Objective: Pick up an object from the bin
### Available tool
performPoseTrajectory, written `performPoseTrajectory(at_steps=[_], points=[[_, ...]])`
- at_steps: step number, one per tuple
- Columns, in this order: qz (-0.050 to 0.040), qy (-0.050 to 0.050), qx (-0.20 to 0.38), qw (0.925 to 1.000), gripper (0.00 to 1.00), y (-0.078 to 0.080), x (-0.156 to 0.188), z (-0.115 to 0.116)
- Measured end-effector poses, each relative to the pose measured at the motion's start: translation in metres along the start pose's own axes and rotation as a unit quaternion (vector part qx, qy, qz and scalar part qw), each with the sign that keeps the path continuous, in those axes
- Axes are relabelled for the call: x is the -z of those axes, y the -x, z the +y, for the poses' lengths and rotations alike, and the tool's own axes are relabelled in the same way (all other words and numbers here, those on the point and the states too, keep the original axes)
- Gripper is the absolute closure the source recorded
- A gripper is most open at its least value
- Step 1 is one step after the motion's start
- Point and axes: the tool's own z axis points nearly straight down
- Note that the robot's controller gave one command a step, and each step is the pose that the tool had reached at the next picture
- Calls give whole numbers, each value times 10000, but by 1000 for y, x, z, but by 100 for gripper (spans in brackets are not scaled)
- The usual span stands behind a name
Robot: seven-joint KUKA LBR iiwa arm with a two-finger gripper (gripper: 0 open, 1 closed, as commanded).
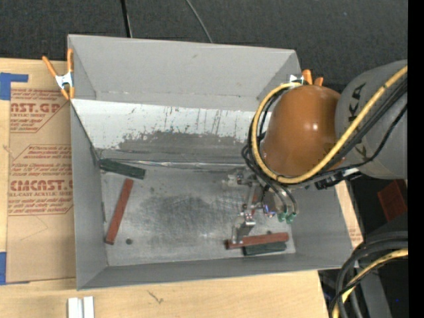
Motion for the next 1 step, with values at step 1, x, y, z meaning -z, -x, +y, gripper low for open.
performPoseTrajectory(at_steps=[1], points=[[0, 0, 0, 10000, 0, 0, 0, 0]])
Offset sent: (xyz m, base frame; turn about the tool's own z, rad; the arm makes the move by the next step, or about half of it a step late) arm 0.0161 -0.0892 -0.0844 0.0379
